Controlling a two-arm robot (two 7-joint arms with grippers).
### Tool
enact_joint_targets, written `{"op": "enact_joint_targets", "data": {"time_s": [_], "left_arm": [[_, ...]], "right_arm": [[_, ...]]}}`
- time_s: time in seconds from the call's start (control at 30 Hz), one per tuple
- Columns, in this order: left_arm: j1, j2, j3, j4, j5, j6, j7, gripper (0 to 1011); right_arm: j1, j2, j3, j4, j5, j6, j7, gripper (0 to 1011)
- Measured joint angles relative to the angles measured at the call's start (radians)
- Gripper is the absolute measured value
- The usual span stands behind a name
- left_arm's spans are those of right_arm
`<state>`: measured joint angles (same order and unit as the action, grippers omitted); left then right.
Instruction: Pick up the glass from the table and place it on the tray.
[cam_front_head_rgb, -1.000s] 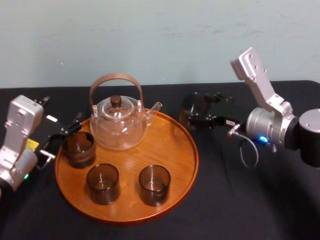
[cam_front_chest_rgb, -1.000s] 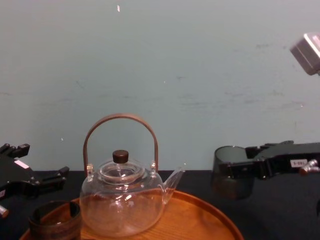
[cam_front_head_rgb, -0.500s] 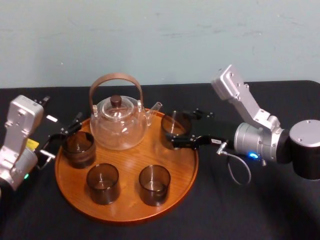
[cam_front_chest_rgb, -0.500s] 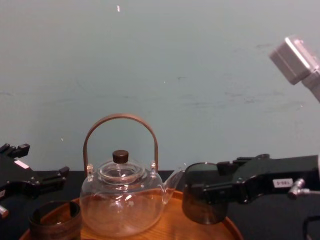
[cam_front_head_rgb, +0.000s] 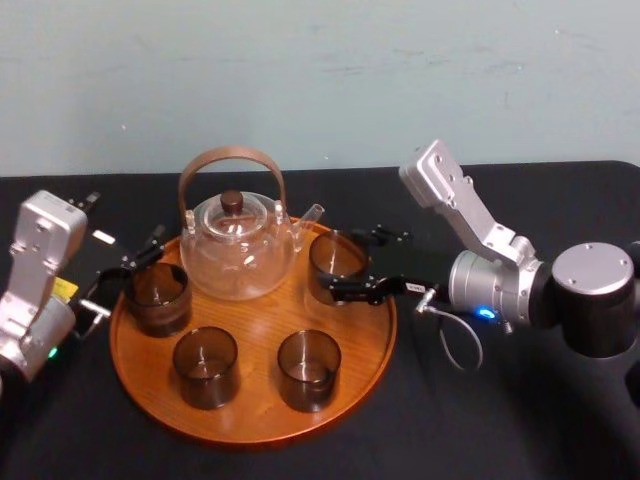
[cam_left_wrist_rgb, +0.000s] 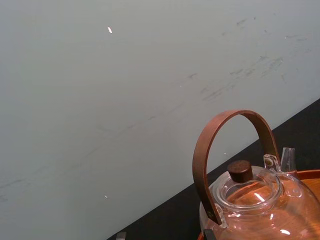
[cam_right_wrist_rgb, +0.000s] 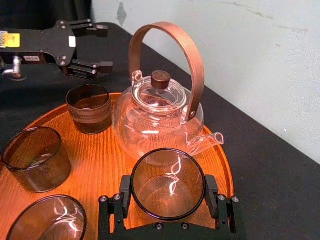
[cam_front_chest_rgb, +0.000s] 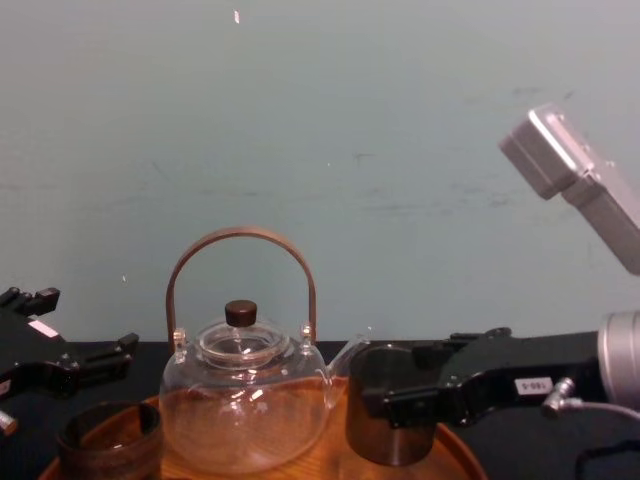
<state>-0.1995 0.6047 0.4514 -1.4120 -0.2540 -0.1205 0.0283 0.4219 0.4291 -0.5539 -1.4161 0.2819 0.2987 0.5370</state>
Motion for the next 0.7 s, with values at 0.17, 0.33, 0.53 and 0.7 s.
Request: {"op": "enact_joint_targets", "data": {"time_s": [0.17,0.33,0.53,0.7], "left_arm": [[0.000,0.000,0.000,0.000,0.000,0.000,0.000,1002],[0.000,0.000,0.000,0.000,0.000,0.000,0.000,1001],[0.000,0.000,0.000,0.000,0.000,0.000,0.000,1001],[0.000,0.000,0.000,0.000,0.000,0.000,0.000,1001]], "right_arm": [[0.014,-0.013,-0.009,0.038,-0.003,-0.011,0.000,887],[0.023,-0.023,-0.018,0.072,-0.006,-0.018,0.003,887],[0.027,-0.031,-0.023,0.098,-0.009,-0.026,0.005,887],[0.028,-0.035,-0.024,0.113,-0.009,-0.030,0.005,887]]}}
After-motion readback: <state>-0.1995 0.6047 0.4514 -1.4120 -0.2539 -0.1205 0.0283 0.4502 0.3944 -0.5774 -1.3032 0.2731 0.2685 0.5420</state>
